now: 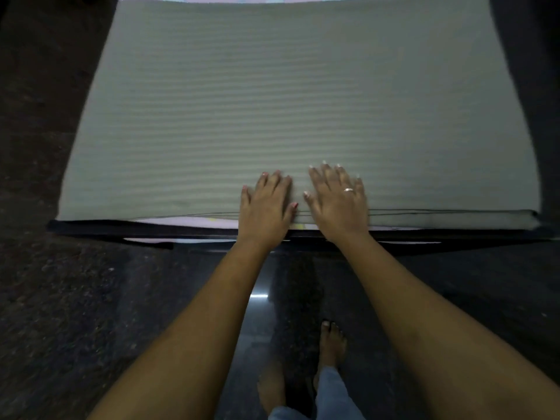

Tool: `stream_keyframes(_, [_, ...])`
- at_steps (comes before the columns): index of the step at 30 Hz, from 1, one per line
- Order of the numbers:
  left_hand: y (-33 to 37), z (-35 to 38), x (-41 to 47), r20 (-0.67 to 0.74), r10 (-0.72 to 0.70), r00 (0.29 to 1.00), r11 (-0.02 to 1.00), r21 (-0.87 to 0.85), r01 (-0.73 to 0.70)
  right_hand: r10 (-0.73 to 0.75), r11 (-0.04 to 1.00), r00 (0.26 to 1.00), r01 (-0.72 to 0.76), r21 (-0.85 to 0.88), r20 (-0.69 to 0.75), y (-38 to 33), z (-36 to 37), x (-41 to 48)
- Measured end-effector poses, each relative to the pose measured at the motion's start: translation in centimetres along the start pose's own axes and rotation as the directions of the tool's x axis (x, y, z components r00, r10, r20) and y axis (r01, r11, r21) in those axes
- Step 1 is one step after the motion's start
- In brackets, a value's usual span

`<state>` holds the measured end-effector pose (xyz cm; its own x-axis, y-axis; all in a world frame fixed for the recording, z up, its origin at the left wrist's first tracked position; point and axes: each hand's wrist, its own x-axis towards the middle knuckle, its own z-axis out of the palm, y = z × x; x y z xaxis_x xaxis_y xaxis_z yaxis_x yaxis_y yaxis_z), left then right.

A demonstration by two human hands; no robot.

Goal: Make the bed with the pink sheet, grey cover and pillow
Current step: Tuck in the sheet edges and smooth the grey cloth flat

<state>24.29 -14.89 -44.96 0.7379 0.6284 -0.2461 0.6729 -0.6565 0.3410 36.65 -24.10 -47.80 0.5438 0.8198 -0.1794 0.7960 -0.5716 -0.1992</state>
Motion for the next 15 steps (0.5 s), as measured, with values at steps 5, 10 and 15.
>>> stream_keyframes(5, [7.7,3.5,1.6,0.143,0.124,0.982,0.985,0.1,-0.139,0.292,0.956,0.952,-0.294,-0.009,-0.091,10.9,-1.3,-3.6])
stream_keyframes(10, [14.5,6.5,2.1,0.198,0.237,0.951,0.959,0.108,-0.261,0.537,0.844,0.837,-0.533,0.063,-0.104,20.3,-2.4,-6.7])
stream_keyframes(15, [19.1,8.5,2.2,0.245,0.367,0.897,0.899,0.155,-0.41,0.716,0.693,0.698,-0.71,0.128,-0.002,25.5,-3.5,-8.9])
